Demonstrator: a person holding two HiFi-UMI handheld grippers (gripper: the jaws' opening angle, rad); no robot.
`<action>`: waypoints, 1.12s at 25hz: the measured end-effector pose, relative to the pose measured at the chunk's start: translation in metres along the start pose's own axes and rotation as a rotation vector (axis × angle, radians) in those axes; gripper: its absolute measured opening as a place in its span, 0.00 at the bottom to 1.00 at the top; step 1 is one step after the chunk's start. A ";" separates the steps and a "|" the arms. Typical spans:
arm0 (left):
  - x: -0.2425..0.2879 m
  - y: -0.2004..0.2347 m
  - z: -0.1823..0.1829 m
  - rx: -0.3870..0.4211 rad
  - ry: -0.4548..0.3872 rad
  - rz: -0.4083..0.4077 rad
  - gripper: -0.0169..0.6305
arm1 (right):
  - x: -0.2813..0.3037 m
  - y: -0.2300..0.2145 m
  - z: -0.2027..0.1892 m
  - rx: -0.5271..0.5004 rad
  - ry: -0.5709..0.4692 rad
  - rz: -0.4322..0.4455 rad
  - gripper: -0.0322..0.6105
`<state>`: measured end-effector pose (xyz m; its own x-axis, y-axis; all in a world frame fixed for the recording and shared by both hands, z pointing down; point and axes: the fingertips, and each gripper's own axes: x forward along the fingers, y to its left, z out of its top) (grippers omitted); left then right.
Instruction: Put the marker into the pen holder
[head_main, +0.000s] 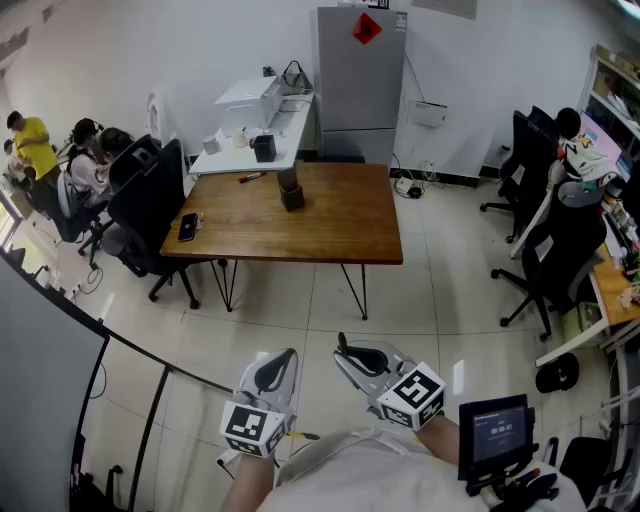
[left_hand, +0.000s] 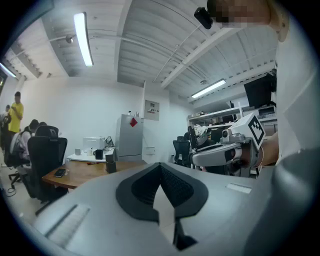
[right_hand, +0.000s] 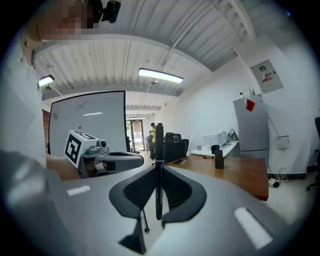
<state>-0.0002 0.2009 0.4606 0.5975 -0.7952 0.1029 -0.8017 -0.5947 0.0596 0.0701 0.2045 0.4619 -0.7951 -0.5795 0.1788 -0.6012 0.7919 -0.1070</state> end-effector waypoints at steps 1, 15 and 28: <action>0.003 0.002 -0.002 -0.004 0.006 -0.004 0.05 | 0.002 -0.004 -0.001 0.008 0.002 -0.004 0.12; 0.105 0.159 -0.032 -0.051 0.046 -0.071 0.05 | 0.143 -0.124 -0.004 0.100 0.002 -0.121 0.12; 0.243 0.317 0.032 -0.011 0.033 -0.134 0.05 | 0.280 -0.259 0.067 0.115 -0.031 -0.212 0.12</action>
<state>-0.1086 -0.1849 0.4732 0.6984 -0.7046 0.1255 -0.7152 -0.6936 0.0859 -0.0023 -0.1764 0.4743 -0.6509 -0.7376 0.1797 -0.7588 0.6257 -0.1808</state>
